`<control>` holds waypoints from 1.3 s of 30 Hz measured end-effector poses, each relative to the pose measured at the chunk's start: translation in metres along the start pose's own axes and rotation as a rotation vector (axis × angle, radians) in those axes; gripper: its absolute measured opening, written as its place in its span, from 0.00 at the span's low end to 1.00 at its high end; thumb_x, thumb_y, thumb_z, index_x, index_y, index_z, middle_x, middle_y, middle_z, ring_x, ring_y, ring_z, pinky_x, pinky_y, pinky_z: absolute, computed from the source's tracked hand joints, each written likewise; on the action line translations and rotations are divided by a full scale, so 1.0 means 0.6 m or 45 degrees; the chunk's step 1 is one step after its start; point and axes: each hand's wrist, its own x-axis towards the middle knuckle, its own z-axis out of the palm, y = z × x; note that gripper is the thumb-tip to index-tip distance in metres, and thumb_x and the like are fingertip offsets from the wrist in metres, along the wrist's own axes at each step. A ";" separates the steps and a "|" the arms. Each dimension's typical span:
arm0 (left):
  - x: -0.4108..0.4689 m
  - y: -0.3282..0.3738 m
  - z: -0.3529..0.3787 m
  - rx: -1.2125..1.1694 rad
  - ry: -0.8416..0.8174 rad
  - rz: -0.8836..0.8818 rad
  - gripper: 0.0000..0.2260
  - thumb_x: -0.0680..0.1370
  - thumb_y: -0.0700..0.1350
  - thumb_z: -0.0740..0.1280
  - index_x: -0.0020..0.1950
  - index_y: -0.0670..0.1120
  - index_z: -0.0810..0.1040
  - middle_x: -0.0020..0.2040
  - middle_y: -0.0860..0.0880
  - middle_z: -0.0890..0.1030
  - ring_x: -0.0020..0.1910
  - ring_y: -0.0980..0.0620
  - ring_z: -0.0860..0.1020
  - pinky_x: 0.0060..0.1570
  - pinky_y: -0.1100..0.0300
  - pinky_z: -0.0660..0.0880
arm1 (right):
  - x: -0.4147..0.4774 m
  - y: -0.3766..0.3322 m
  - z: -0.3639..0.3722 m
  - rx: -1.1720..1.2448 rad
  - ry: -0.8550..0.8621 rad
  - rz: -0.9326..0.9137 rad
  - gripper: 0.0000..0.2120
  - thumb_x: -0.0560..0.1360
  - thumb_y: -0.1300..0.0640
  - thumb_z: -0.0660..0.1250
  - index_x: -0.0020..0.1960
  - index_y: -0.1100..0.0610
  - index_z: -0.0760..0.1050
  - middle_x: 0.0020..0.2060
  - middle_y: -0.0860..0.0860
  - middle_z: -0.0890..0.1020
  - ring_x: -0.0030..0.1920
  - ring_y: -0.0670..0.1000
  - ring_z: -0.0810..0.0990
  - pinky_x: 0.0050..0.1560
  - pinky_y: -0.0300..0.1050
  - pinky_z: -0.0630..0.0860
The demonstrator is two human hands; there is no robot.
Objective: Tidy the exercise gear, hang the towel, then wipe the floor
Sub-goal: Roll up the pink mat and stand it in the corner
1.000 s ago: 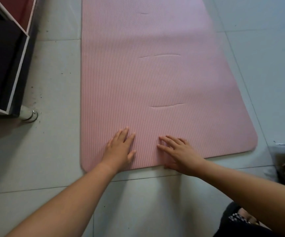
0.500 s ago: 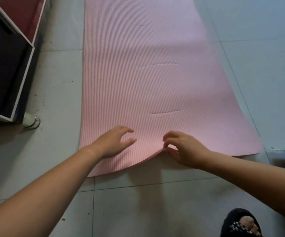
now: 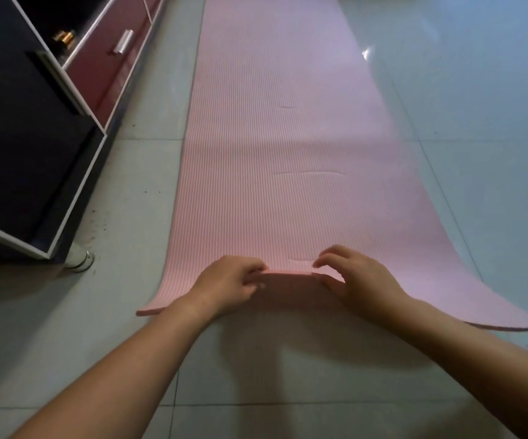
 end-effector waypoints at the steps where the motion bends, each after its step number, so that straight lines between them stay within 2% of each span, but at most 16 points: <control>1: 0.007 0.000 -0.003 0.010 0.023 -0.017 0.10 0.74 0.48 0.69 0.55 0.52 0.79 0.52 0.50 0.82 0.53 0.49 0.78 0.49 0.58 0.73 | 0.000 -0.004 0.000 -0.077 0.049 -0.052 0.11 0.73 0.54 0.69 0.55 0.54 0.78 0.54 0.49 0.80 0.50 0.53 0.80 0.45 0.47 0.78; 4: 0.026 0.000 -0.013 0.019 0.052 -0.053 0.13 0.74 0.48 0.69 0.58 0.52 0.79 0.55 0.50 0.81 0.56 0.48 0.78 0.52 0.56 0.74 | -0.002 -0.013 0.002 -0.258 0.156 -0.140 0.18 0.63 0.58 0.78 0.52 0.56 0.79 0.47 0.52 0.82 0.40 0.54 0.82 0.34 0.46 0.78; 9: 0.056 -0.016 -0.035 0.048 0.067 -0.128 0.15 0.74 0.49 0.69 0.60 0.51 0.77 0.58 0.49 0.81 0.58 0.49 0.77 0.53 0.59 0.72 | -0.003 -0.006 0.017 -0.436 0.165 -0.157 0.31 0.57 0.59 0.81 0.59 0.58 0.77 0.53 0.55 0.81 0.47 0.56 0.81 0.41 0.48 0.79; 11: 0.065 -0.018 -0.043 0.074 0.051 -0.136 0.15 0.73 0.50 0.70 0.59 0.53 0.77 0.57 0.50 0.80 0.57 0.49 0.77 0.52 0.59 0.72 | 0.003 0.006 0.029 -0.494 0.147 -0.170 0.33 0.59 0.57 0.79 0.62 0.59 0.76 0.56 0.55 0.79 0.50 0.56 0.80 0.46 0.50 0.78; 14: 0.076 -0.015 -0.052 0.096 0.019 -0.144 0.15 0.72 0.52 0.71 0.58 0.55 0.77 0.57 0.54 0.80 0.54 0.52 0.77 0.51 0.59 0.72 | 0.024 0.028 0.042 -0.532 0.124 -0.167 0.31 0.61 0.49 0.77 0.61 0.58 0.76 0.57 0.54 0.79 0.53 0.55 0.79 0.52 0.52 0.76; 17: 0.080 -0.014 -0.056 0.053 0.042 -0.146 0.17 0.69 0.54 0.74 0.56 0.58 0.76 0.54 0.58 0.79 0.48 0.56 0.76 0.49 0.58 0.75 | 0.048 0.058 0.046 -0.514 0.041 -0.184 0.31 0.60 0.45 0.77 0.59 0.55 0.77 0.54 0.52 0.80 0.51 0.53 0.81 0.51 0.53 0.76; 20: 0.077 -0.018 -0.056 0.137 0.136 -0.078 0.19 0.68 0.55 0.74 0.57 0.57 0.76 0.54 0.58 0.78 0.49 0.56 0.76 0.49 0.55 0.77 | 0.071 0.080 0.047 -0.480 -0.016 -0.244 0.28 0.63 0.43 0.73 0.60 0.53 0.76 0.55 0.50 0.80 0.51 0.52 0.81 0.50 0.53 0.76; 23: 0.074 -0.021 -0.052 0.304 0.318 0.078 0.18 0.68 0.48 0.75 0.57 0.52 0.78 0.55 0.53 0.79 0.53 0.49 0.77 0.48 0.54 0.77 | 0.099 0.092 0.046 -0.449 -0.103 -0.268 0.28 0.65 0.43 0.73 0.61 0.54 0.76 0.56 0.51 0.80 0.54 0.54 0.80 0.52 0.54 0.75; 26: 0.076 -0.025 -0.028 0.519 0.341 0.212 0.18 0.63 0.41 0.78 0.51 0.47 0.82 0.48 0.46 0.82 0.44 0.43 0.80 0.45 0.50 0.77 | 0.128 0.091 0.037 -0.379 -0.224 -0.245 0.28 0.73 0.42 0.66 0.70 0.52 0.67 0.68 0.51 0.70 0.67 0.54 0.69 0.64 0.53 0.64; 27: 0.076 -0.027 -0.021 0.566 0.280 0.182 0.17 0.64 0.40 0.77 0.52 0.46 0.82 0.51 0.44 0.82 0.47 0.42 0.80 0.50 0.46 0.76 | 0.137 0.091 0.034 -0.365 -0.253 -0.231 0.28 0.75 0.41 0.62 0.72 0.50 0.63 0.72 0.50 0.64 0.70 0.52 0.64 0.66 0.51 0.60; 29: 0.078 -0.038 0.001 0.542 0.166 0.073 0.16 0.71 0.42 0.70 0.59 0.47 0.79 0.61 0.41 0.77 0.59 0.40 0.76 0.64 0.39 0.63 | 0.149 0.091 0.032 -0.411 -0.311 -0.255 0.28 0.75 0.40 0.60 0.72 0.49 0.61 0.74 0.49 0.60 0.72 0.51 0.59 0.68 0.50 0.58; 31: 0.080 -0.053 0.016 0.571 0.114 0.002 0.19 0.75 0.48 0.60 0.65 0.50 0.75 0.66 0.42 0.73 0.66 0.42 0.71 0.67 0.37 0.54 | 0.151 0.091 0.033 -0.439 -0.289 -0.309 0.27 0.72 0.40 0.65 0.68 0.51 0.69 0.71 0.51 0.66 0.70 0.54 0.65 0.66 0.53 0.62; 33: 0.084 -0.050 0.022 0.603 0.018 -0.044 0.31 0.71 0.58 0.41 0.72 0.54 0.65 0.73 0.45 0.65 0.72 0.46 0.63 0.70 0.41 0.50 | 0.142 0.101 0.041 -0.524 -0.198 -0.323 0.25 0.65 0.40 0.72 0.57 0.52 0.79 0.62 0.52 0.76 0.62 0.56 0.74 0.59 0.56 0.71; 34: 0.087 -0.051 0.029 0.586 -0.041 -0.063 0.37 0.68 0.60 0.34 0.74 0.56 0.59 0.75 0.48 0.59 0.74 0.48 0.57 0.71 0.44 0.47 | 0.135 0.112 0.049 -0.552 -0.097 -0.317 0.24 0.64 0.39 0.73 0.53 0.53 0.80 0.59 0.51 0.77 0.60 0.55 0.74 0.57 0.56 0.72; 37: 0.105 -0.049 0.039 0.553 -0.112 -0.066 0.40 0.64 0.62 0.30 0.75 0.57 0.53 0.77 0.51 0.53 0.76 0.51 0.51 0.72 0.49 0.45 | 0.105 0.129 0.053 -0.558 0.019 -0.237 0.20 0.69 0.40 0.59 0.50 0.52 0.80 0.57 0.48 0.72 0.56 0.53 0.69 0.55 0.51 0.62; 39: 0.119 -0.052 0.045 0.535 -0.122 -0.067 0.41 0.64 0.63 0.30 0.75 0.58 0.54 0.77 0.50 0.53 0.76 0.51 0.51 0.72 0.50 0.46 | 0.086 0.137 0.054 -0.558 0.028 -0.210 0.21 0.69 0.42 0.54 0.50 0.52 0.80 0.53 0.48 0.74 0.52 0.52 0.70 0.50 0.49 0.62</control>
